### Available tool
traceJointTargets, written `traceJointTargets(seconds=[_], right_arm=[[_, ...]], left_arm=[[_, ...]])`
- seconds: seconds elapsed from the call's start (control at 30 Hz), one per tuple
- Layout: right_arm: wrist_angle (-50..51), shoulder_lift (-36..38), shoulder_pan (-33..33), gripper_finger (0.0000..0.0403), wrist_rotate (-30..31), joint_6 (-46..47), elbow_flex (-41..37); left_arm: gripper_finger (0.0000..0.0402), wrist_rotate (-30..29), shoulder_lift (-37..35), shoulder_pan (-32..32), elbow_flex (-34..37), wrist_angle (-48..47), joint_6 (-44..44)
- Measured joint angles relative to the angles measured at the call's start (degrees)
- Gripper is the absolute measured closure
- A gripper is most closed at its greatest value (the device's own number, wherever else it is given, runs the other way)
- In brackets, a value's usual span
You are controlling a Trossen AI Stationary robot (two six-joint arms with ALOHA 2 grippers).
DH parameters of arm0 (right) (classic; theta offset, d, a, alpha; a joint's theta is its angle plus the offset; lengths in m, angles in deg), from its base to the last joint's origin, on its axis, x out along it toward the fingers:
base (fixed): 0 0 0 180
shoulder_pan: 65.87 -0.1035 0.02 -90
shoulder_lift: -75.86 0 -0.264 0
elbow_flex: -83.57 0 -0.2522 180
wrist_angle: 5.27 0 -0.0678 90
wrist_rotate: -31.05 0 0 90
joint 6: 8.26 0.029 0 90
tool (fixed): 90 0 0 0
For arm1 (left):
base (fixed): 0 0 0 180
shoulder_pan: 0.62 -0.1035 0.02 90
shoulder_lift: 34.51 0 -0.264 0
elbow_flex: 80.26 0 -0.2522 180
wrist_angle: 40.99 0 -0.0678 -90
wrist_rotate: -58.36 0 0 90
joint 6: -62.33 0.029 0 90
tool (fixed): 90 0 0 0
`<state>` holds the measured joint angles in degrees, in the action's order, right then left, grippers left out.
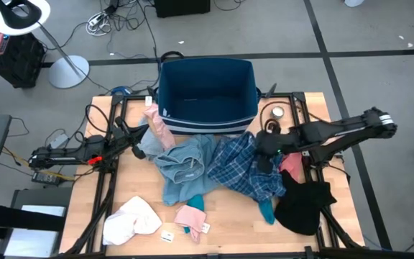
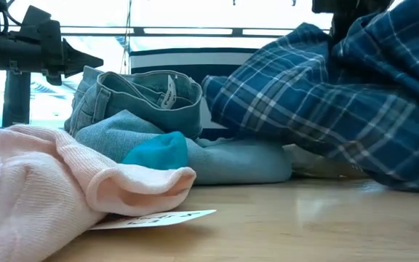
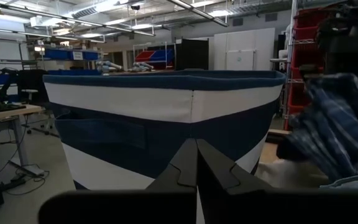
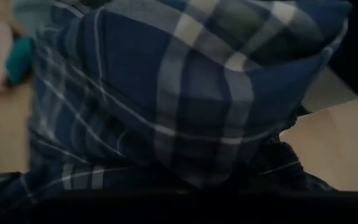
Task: Sort clothes
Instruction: Put the blue checkered long-sleeved shirt into the blue laundry bin
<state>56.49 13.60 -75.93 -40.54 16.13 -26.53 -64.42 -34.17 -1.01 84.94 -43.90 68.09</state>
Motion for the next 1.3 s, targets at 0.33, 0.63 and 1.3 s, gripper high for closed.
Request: traceJointTargets(seconds=[0.33, 0.63, 1.3], right_arm=[[-3.9, 5.9, 0.0, 0.039, 0.0, 0.0, 0.0], [-10.8, 10.0, 0.0, 0.039, -0.1, -0.9, 0.1], [-10.5, 1.4, 2.0, 0.039, 5.3, -16.9, 31.3]], left_arm=[[0.0397, 0.0, 0.0, 0.0, 0.0, 0.0, 0.0], [0.0397, 0.0, 0.0, 0.0, 0.0, 0.0, 0.0], [0.0397, 0.0, 0.0, 0.0, 0.0, 0.0, 0.0]])
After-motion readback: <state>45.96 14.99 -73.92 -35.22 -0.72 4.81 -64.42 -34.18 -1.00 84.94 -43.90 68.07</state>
